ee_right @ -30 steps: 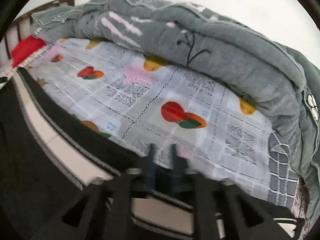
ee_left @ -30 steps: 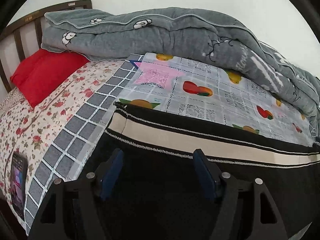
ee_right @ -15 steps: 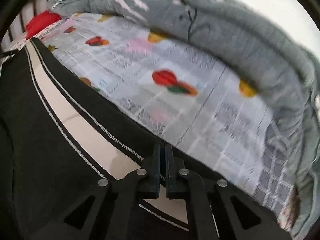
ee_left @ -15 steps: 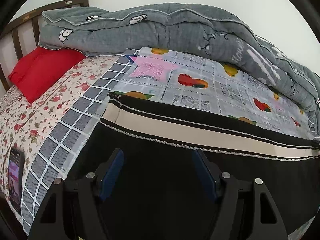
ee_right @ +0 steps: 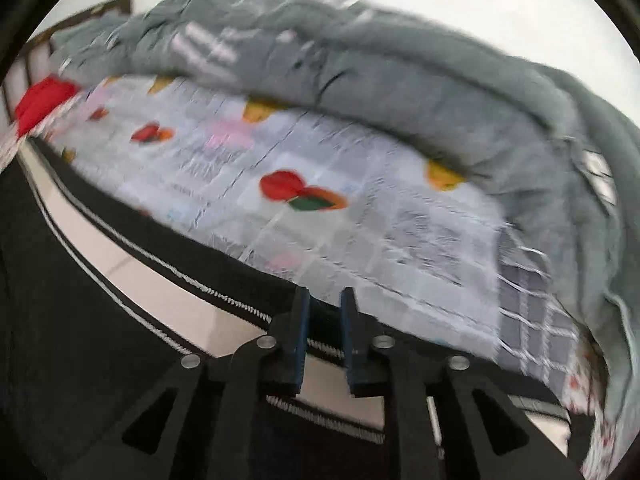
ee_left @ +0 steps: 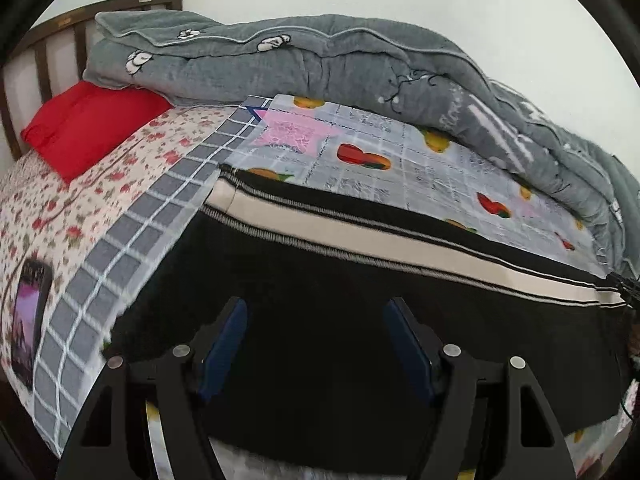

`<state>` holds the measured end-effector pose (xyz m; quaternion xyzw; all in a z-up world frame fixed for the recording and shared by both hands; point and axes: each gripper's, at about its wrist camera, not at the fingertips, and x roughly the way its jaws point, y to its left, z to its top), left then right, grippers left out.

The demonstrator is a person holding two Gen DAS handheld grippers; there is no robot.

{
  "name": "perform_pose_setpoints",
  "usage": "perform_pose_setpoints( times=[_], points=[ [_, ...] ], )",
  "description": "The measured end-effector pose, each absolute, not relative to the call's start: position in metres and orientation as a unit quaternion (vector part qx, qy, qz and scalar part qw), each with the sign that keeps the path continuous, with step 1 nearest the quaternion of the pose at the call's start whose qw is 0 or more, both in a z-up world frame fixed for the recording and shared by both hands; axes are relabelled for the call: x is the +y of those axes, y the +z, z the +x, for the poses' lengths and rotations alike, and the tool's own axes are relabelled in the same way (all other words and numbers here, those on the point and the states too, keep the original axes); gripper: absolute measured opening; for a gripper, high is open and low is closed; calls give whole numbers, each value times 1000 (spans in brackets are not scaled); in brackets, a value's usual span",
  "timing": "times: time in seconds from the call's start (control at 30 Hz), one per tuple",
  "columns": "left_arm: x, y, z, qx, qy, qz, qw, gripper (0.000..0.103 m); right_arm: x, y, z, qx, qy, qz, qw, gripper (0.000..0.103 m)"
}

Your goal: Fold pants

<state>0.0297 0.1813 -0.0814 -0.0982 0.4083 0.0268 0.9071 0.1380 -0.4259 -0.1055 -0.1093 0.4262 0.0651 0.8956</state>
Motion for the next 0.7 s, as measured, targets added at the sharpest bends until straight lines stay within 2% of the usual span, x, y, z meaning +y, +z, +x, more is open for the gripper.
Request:
perform_pose_setpoints(
  times=[0.07, 0.1, 0.37, 0.47, 0.7],
  points=[
    [182, -84, 16, 410, 19, -116, 904, 70, -427, -98, 121, 424, 32, -78, 902, 41],
    [183, -86, 9, 411, 17, -125, 903, 70, -428, -99, 122, 429, 17, -73, 900, 43],
    [199, -117, -55, 409, -22, -216, 886, 70, -403, -84, 45, 428, -32, -13, 903, 44],
    [215, -136, -55, 410, -9, -250, 877, 70, -390, -83, 19, 425, -19, 16, 905, 44],
    [265, -154, -28, 337, -5, -372, 865, 70, -355, -77, -11, 438, 5, 7, 899, 44]
  ],
)
